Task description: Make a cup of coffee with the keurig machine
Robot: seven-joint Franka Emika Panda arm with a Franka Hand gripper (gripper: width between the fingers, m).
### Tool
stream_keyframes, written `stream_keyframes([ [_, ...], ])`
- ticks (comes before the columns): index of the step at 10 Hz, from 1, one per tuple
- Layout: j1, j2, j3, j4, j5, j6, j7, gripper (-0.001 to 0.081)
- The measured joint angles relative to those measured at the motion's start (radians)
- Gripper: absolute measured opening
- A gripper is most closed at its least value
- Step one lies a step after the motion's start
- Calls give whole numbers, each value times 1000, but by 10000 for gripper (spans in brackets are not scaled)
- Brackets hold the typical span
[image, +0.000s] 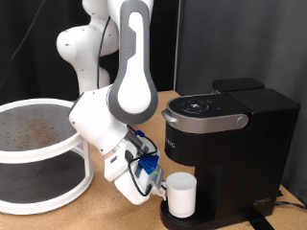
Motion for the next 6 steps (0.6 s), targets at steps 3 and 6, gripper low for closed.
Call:
stream_keyframes([
  [3,0,1,0,-7,-5,-3,0,100],
  [6,-3,2,-1,-18,-11,-3,-1,418],
])
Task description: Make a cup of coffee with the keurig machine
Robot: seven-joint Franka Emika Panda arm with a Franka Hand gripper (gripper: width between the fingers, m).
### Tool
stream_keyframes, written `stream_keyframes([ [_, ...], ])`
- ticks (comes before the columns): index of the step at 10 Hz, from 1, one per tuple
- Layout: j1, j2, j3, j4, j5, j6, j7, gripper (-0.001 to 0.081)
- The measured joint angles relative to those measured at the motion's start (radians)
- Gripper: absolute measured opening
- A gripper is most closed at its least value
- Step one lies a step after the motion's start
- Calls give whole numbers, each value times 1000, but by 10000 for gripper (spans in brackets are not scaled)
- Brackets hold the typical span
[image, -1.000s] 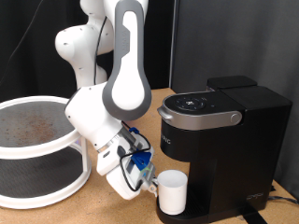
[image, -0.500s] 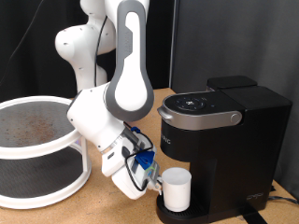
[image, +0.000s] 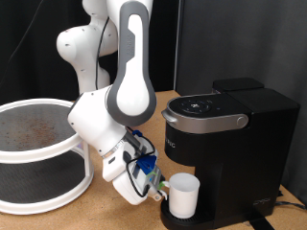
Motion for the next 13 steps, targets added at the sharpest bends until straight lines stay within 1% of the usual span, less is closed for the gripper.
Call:
stream_keyframes([
  [1,-3,-1,-6,-7,-31,0,10,553],
  [2,-5,-10,-20,-19,-86,-5,35,553],
  [3,-11,-28,-40,-35,-152,-20,68,722],
  [4,-19,-53,-62,-51,-217,-48,98,722],
  [5,-31,-81,-84,-67,-270,-78,122,793],
  [7,-51,-151,-117,-103,-326,-111,136,807],
  [9,-50,-148,-116,-103,-333,-110,138,807],
  [10,-51,-160,-118,-103,-353,-123,149,807],
  [13,-55,-260,-136,-107,-420,-167,247,807],
])
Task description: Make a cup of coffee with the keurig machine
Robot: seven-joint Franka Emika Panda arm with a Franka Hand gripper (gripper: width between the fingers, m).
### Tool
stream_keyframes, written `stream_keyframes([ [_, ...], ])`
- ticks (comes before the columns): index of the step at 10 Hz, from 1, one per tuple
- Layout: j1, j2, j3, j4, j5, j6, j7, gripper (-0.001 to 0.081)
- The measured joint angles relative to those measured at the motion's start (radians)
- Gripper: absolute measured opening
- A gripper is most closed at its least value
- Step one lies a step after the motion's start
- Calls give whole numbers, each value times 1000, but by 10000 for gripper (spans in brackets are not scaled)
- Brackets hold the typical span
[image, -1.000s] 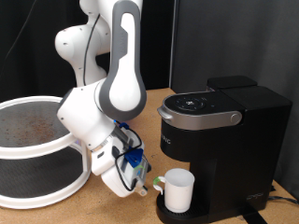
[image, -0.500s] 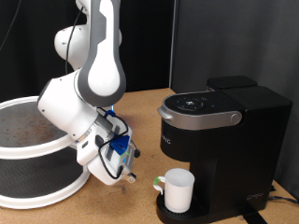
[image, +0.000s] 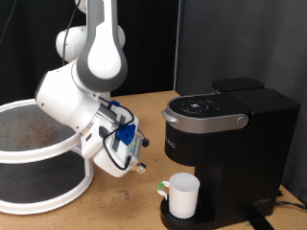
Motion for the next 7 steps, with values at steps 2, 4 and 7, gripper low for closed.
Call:
stream_keyframes([
  [2,-5,-77,-15,-4,-83,-23,89,807],
  [4,-24,-160,-23,-25,-170,-51,164,807],
  [7,-28,-175,-23,-24,-233,-85,196,807],
])
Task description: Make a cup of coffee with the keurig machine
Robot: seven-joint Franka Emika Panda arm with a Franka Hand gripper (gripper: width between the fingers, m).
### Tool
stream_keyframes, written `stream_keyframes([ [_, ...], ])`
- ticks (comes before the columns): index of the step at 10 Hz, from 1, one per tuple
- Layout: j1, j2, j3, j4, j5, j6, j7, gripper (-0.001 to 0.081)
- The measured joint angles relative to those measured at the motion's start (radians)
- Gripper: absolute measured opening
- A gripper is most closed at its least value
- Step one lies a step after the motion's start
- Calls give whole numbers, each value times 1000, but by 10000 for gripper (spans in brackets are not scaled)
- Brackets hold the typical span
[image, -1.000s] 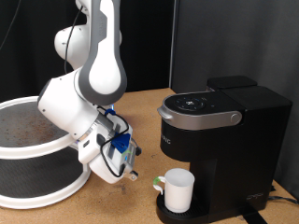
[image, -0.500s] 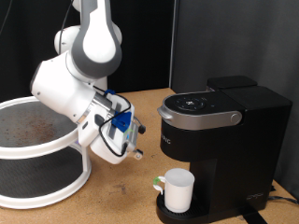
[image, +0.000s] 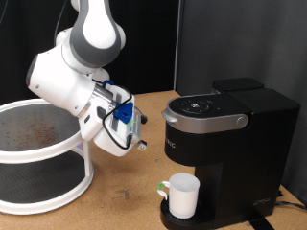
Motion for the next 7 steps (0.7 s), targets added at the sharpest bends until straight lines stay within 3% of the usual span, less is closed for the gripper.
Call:
stream_keyframes([
  [3,-26,-102,-9,1,-13,-105,35,807],
  [7,-35,-250,10,13,-18,-90,86,807],
])
